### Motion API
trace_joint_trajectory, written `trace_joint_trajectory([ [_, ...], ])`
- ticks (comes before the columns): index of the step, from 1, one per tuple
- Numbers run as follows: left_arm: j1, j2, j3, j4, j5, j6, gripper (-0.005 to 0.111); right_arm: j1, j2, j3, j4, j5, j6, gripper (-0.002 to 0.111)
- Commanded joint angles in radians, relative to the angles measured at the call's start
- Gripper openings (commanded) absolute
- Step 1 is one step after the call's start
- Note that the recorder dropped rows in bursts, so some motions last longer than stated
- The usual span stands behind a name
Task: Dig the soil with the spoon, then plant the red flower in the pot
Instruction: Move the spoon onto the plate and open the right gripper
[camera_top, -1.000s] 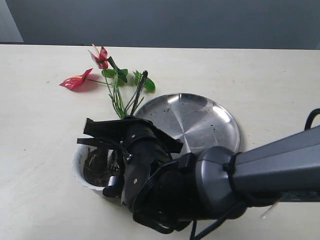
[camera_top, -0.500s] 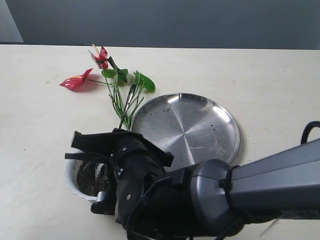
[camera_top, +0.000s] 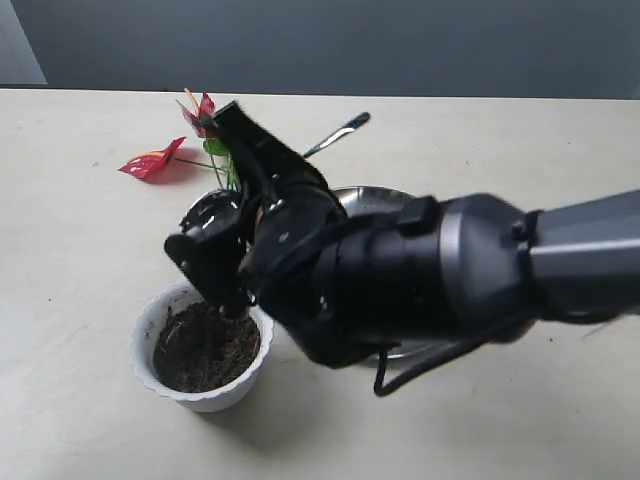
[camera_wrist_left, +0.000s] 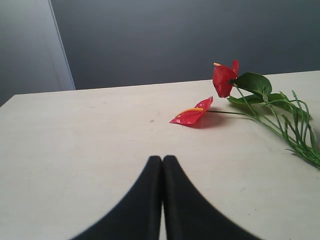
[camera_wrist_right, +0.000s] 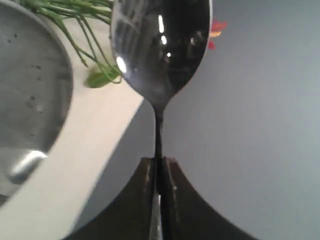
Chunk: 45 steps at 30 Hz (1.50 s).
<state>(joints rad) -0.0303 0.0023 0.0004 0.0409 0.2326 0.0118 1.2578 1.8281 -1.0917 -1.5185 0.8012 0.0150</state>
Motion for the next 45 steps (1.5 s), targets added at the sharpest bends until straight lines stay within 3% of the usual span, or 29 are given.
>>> trace_joint_trajectory([
  [1,-0.002,-0.002,0.0,0.002,0.0,-0.002,0.0,-0.08,-0.05,-0.037,0.341,-0.038,0.052,-0.001],
  [10,-0.002,-0.002,0.0,0.002,0.0,-0.002,0.0,-0.314,-0.057,-0.052,0.864,-0.117,0.054,-0.001],
  [19,-0.002,-0.002,0.0,0.002,0.0,-0.002,0.0,-0.489,-0.055,-0.052,1.138,-0.299,0.005,-0.001],
  [37,-0.002,-0.002,0.0,0.002,0.0,-0.002,0.0,-0.501,0.164,-0.052,1.186,-0.385,-0.031,0.0],
  [40,-0.002,-0.002,0.0,0.002,0.0,-0.002,0.0,-0.501,0.171,-0.062,1.184,-0.401,-0.031,0.017],
  [45,-0.002,-0.002,0.0,0.002,0.0,-0.002,0.0,-0.501,0.149,-0.109,1.211,-0.346,-0.029,0.029],
])
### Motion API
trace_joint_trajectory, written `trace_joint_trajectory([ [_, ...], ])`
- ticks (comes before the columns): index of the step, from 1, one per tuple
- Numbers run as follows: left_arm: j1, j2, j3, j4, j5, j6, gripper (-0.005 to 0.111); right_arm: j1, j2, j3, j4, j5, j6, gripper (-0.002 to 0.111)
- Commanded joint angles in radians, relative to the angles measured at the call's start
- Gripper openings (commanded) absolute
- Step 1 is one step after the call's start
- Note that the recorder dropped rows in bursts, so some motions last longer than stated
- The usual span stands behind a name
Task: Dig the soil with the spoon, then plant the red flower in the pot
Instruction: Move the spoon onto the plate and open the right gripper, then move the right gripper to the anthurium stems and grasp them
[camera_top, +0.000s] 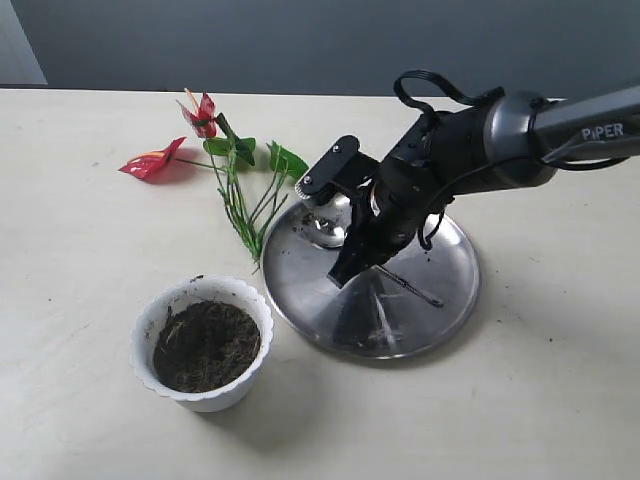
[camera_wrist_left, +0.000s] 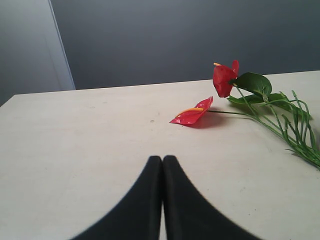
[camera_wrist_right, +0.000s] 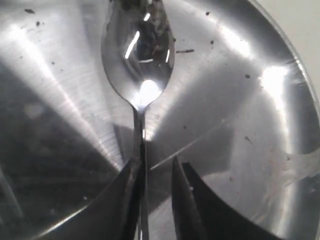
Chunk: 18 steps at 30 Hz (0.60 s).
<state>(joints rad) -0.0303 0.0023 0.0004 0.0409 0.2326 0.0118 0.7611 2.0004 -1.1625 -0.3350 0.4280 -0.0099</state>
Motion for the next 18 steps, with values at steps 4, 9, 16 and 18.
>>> trace_joint_trajectory([
  [4,-0.002,-0.002,0.0,0.002,0.0,-0.002,0.0,-0.004,-0.063,-0.151,0.206,-0.002,-0.011,0.044],
  [9,-0.002,-0.002,0.0,0.002,0.0,-0.002,0.0,-0.002,-0.013,-0.335,0.464,-0.015,-0.142,0.044],
  [16,-0.002,-0.002,0.0,0.002,0.0,-0.002,0.0,-0.002,0.139,-0.529,0.659,0.045,-0.253,0.047],
  [18,-0.002,-0.002,0.0,0.002,0.0,-0.002,0.0,-0.002,0.188,-0.581,0.675,0.074,-0.253,0.052],
])
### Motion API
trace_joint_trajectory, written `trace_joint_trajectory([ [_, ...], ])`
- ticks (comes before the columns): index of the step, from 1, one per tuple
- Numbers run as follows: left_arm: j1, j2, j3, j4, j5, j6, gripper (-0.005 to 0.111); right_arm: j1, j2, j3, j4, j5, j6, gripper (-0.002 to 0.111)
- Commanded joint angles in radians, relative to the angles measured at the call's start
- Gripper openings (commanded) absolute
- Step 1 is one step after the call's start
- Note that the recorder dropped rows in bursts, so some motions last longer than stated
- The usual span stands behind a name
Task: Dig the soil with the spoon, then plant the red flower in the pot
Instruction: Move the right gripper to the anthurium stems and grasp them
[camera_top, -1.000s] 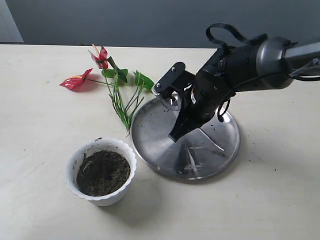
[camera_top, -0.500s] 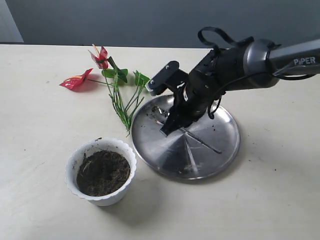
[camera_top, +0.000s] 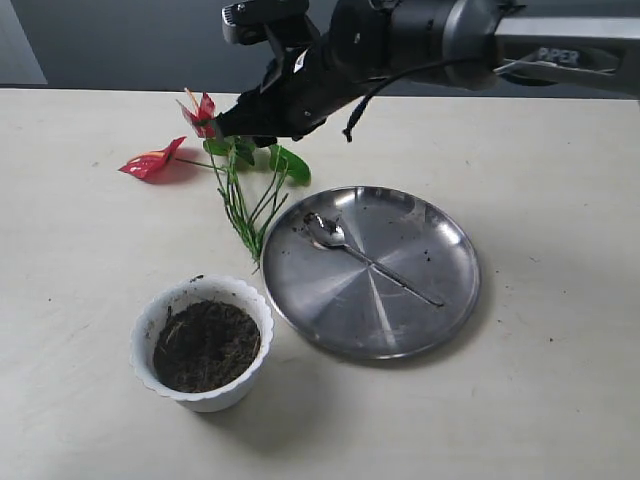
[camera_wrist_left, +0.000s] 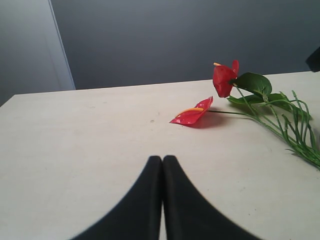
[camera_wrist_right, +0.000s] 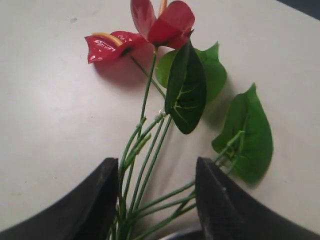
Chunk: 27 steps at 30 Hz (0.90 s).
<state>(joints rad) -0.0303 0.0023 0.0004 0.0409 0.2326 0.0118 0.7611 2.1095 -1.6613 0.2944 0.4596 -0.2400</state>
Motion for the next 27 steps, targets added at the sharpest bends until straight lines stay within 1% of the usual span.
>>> trace_joint_trajectory([
  [1,-0.002,-0.002,0.0,0.002,0.0,-0.002,0.0,-0.002,0.103,-0.101,0.055,0.058,-0.022,0.054],
  [7,-0.002,-0.002,0.0,0.002,0.0,-0.002,0.0,-0.002,0.199,-0.194,0.119,0.057,-0.022,0.054],
  [12,-0.002,-0.002,0.0,0.002,0.0,-0.002,0.0,-0.002,0.245,-0.235,0.199,0.056,-0.035,0.054],
  [14,-0.002,-0.002,0.0,0.002,0.0,-0.002,0.0,-0.002,0.262,-0.242,0.209,0.056,-0.039,0.053],
  [22,-0.002,-0.002,0.0,0.002,0.0,-0.002,0.0,-0.002,0.307,-0.242,0.231,0.047,-0.039,0.024],
  [23,-0.002,-0.002,0.0,0.002,0.0,-0.002,0.0,-0.002,0.309,-0.242,0.231,0.041,-0.039,0.019],
  [25,-0.002,-0.002,0.0,0.002,0.0,-0.002,0.0,-0.002,0.307,-0.242,0.258,0.022,-0.039,0.004],
  [26,-0.002,-0.002,0.0,0.002,0.0,-0.002,0.0,-0.002,0.303,-0.242,0.275,0.017,-0.039,-0.001],
  [27,-0.002,-0.002,0.0,0.002,0.0,-0.002,0.0,-0.002,0.301,-0.242,0.302,0.003,-0.039,-0.001],
])
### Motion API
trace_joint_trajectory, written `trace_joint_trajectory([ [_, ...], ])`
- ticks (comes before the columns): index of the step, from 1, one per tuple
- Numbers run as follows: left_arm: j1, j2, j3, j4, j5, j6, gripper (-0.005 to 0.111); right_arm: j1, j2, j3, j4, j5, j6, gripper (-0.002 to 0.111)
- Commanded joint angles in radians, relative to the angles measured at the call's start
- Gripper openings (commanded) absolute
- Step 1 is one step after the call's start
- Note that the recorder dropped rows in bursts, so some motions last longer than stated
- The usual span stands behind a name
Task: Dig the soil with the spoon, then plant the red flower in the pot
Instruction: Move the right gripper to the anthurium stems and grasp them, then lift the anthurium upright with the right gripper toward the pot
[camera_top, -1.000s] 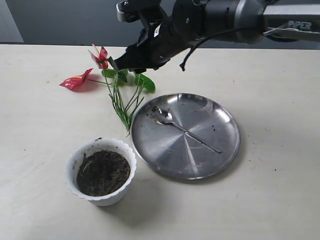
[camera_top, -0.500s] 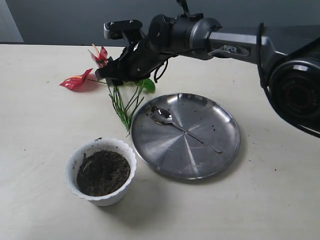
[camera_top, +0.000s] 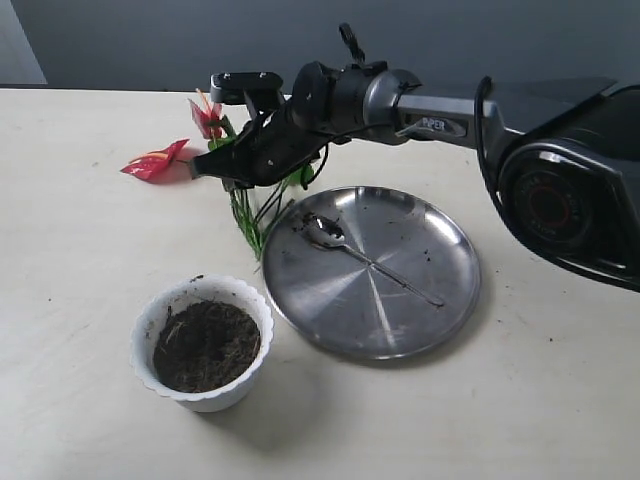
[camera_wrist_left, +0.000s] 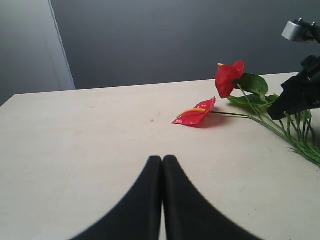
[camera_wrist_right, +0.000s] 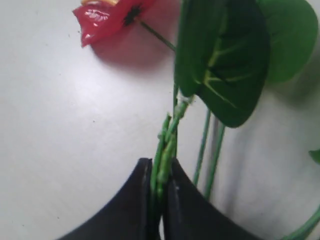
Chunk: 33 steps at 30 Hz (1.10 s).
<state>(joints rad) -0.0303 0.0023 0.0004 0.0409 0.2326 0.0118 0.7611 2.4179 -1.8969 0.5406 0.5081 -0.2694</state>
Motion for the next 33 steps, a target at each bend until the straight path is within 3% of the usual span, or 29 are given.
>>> trace_joint_trajectory([
  [1,-0.002,-0.002,0.0,0.002,0.0,-0.002,0.0,-0.002,-0.012,-0.006,0.082,-0.055,-0.011,-0.001],
  [14,-0.002,-0.002,0.0,0.002,0.0,-0.002,0.0,0.168,-0.385,-0.006,0.125,-0.114,-0.208,-0.001],
  [20,-0.002,-0.002,0.0,0.002,0.0,-0.002,0.0,0.168,-0.678,0.23,0.211,-0.166,-0.337,-0.001],
  [26,-0.002,-0.002,0.0,0.002,0.0,-0.002,0.0,0.198,-0.925,0.61,0.731,-0.325,-0.892,-0.001],
  [30,-0.002,-0.002,0.0,0.002,0.0,-0.002,0.0,0.263,-1.066,0.837,1.167,-0.307,-1.509,-0.001],
  [31,-0.002,-0.002,0.0,0.002,0.0,-0.002,0.0,0.272,-1.095,0.879,1.204,-0.251,-1.649,-0.001],
  [33,-0.002,-0.002,0.0,0.002,0.0,-0.002,0.0,0.275,-1.138,0.919,1.204,-0.157,-1.686,-0.001],
])
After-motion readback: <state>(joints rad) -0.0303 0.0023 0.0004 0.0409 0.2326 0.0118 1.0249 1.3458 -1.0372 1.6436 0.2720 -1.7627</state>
